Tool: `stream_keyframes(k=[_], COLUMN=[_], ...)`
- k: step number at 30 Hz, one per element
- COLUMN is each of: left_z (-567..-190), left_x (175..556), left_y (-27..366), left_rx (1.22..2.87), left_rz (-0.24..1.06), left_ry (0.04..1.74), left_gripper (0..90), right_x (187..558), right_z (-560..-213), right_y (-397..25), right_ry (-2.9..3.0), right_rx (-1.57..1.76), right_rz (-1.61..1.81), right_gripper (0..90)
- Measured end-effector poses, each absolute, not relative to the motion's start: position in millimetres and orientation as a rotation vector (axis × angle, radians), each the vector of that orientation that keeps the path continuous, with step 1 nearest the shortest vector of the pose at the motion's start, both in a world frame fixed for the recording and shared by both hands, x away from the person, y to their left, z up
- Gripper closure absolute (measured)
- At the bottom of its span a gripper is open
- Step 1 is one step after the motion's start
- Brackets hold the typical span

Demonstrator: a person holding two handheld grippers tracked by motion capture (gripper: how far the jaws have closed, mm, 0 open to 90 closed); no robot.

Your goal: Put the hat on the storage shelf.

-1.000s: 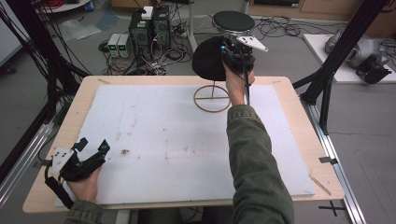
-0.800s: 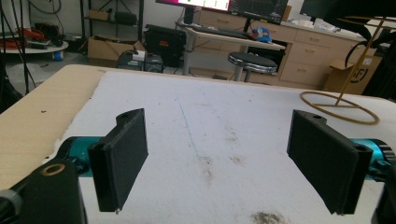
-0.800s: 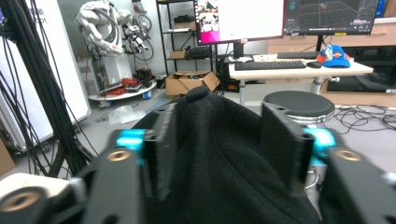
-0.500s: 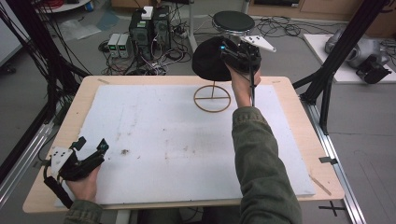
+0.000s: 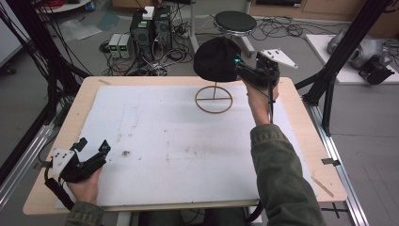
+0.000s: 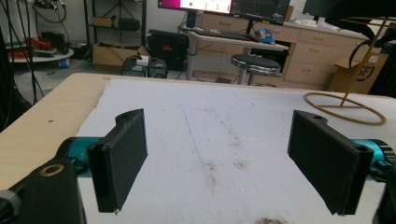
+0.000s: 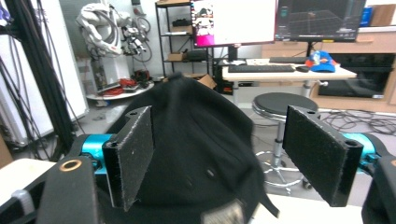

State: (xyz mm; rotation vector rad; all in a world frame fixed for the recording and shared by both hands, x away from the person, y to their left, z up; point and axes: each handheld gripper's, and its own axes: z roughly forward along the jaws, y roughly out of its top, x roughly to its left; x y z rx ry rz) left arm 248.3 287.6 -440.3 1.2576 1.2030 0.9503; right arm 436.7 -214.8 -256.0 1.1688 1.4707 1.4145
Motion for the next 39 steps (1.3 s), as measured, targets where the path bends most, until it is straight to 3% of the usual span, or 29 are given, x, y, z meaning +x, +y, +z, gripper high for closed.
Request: stream_keyframes(k=[21, 39], left_z=[-438.3, -437.5], left_x=[246.4, 245.9], left_y=[282.7, 281.7], left_rx=[1.277, 1.276], left_rz=[0.979, 0.975], left_ry=[1.187, 1.191], left_gripper=[19.9, 20.0], right_x=[368.6, 331.9], right_z=[-282.8, -312.9], right_y=[-258.1, -288.1], right_ry=[1.451, 1.415], right_rx=[1.113, 1.183], right_rz=[1.380, 1.404], right_gripper=[18.7, 12.8])
